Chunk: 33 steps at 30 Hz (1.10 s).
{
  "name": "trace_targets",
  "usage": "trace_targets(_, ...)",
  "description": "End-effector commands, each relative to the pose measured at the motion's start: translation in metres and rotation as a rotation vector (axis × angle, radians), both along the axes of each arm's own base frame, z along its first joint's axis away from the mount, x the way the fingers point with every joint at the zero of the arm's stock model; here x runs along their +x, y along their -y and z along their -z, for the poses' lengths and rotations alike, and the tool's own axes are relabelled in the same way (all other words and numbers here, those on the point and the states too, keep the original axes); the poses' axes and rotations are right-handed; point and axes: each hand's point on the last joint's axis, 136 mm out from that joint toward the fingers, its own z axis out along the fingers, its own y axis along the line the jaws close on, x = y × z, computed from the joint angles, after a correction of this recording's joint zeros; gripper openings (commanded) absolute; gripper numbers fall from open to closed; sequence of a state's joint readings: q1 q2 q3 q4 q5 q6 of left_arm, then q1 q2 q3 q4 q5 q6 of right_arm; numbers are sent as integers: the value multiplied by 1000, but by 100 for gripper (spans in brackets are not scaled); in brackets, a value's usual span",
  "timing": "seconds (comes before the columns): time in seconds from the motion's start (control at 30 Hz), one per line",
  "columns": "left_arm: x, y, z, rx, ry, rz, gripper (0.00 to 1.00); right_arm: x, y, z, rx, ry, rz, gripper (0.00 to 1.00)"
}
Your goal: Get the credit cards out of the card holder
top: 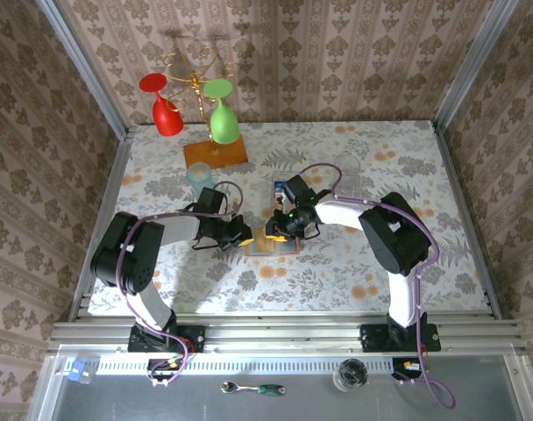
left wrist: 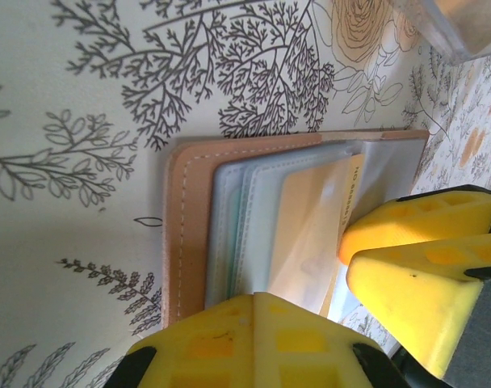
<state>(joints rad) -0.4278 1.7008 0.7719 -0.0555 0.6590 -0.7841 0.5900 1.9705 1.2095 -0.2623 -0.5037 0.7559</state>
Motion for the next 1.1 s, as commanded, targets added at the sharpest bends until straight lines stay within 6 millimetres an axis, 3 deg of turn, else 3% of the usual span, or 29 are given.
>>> trace_targets(0.0,-2,-7,5,18,-5,0,1,0,5,-13,-32,34,-3,26)
trace_targets(0.57,8,8,-30,-20,55,32,1,2,5,-30,-4,58,4,26)
trace_targets(1.07,6,13,-11,-7,15,53,0,4,10,-18,-24,43,21,30)
